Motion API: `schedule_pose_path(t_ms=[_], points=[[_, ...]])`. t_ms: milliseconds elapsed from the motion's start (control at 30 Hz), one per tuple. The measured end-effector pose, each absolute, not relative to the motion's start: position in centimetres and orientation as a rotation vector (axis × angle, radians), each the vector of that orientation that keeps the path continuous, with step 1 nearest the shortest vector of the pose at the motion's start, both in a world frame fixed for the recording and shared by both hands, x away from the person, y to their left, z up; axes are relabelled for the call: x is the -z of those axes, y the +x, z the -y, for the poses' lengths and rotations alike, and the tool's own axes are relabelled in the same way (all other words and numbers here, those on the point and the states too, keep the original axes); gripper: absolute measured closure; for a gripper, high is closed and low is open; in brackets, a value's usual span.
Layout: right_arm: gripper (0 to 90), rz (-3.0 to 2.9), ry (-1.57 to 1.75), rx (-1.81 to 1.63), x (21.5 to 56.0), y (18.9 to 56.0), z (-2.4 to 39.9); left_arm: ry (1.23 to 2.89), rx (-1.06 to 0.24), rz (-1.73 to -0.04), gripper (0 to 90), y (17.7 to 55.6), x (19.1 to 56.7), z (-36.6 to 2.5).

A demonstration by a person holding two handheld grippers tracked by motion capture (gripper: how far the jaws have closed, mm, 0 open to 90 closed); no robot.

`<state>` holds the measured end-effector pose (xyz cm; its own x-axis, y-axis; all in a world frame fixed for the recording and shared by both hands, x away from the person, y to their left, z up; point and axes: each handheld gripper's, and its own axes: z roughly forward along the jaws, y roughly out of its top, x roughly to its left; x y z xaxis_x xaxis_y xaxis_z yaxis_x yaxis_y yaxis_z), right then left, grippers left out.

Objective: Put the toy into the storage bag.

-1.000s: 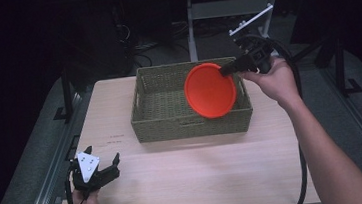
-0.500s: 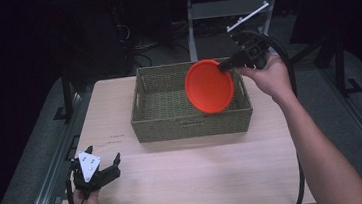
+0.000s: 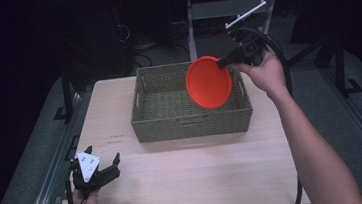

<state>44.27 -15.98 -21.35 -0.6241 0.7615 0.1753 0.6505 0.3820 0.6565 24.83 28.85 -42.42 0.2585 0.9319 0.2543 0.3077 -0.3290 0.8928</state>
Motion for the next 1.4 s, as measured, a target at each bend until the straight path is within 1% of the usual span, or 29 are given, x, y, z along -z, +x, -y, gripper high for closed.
schedule_pose_path(t_ms=[500,700,1200,1400], points=[[82.0,-2.440,1.337,-1.058,22.7,46.1,15.3,1.783,-1.061,-1.132,12.7,24.8,42.5,-28.7],[82.0,-2.422,1.378,-1.040,23.8,46.9,15.4,1.783,-1.062,-1.131,12.7,24.8,42.5,-28.7],[81.9,-2.428,1.402,-1.030,25.2,47.9,15.1,1.793,-1.060,-1.130,12.7,24.8,42.5,-28.7],[81.9,-2.438,1.425,-1.012,26.5,48.4,15.0,1.782,-1.064,-1.134,12.7,24.8,42.4,-28.8]])
